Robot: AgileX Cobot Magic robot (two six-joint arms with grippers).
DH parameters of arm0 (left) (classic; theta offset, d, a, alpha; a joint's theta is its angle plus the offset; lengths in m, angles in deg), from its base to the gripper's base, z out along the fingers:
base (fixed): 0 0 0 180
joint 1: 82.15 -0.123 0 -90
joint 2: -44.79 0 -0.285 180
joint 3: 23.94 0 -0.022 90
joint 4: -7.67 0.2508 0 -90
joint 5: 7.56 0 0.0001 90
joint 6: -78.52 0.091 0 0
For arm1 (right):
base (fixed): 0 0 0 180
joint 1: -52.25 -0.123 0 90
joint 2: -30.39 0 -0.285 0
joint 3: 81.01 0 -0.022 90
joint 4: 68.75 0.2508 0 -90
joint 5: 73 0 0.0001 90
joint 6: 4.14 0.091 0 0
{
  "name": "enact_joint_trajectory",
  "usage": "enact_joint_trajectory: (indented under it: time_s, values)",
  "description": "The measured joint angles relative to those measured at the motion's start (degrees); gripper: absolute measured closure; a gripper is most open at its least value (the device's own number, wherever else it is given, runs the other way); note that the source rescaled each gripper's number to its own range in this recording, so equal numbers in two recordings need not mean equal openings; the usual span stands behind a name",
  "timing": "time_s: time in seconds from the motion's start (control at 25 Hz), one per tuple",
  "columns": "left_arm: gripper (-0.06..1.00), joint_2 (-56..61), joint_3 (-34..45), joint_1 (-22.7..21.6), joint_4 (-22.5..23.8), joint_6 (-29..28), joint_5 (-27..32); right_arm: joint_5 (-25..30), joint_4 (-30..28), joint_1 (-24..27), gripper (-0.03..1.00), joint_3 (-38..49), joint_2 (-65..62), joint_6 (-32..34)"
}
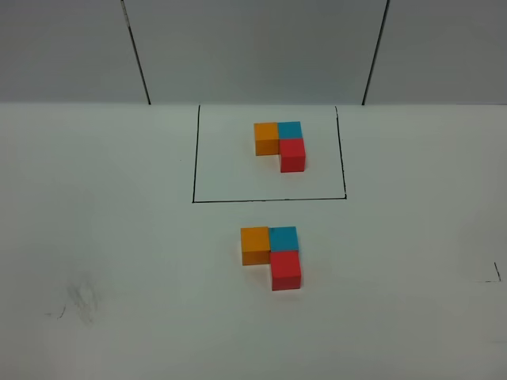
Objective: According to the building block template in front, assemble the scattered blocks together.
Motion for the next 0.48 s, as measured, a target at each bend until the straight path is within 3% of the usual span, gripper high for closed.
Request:
enact_joint_trajectory:
  time_s: [0.28,0.48]
  values:
    - [0.61,0.0,0.0,0.0,0.0,0.0,0.0,0.4,-0.1,0.0,0.08,1.8,0.0,0.2]
    - [0.61,0.0,0.0,0.0,0.0,0.0,0.0,2.8,-0.3,0.0,0.18,2.9,0.0,0.3]
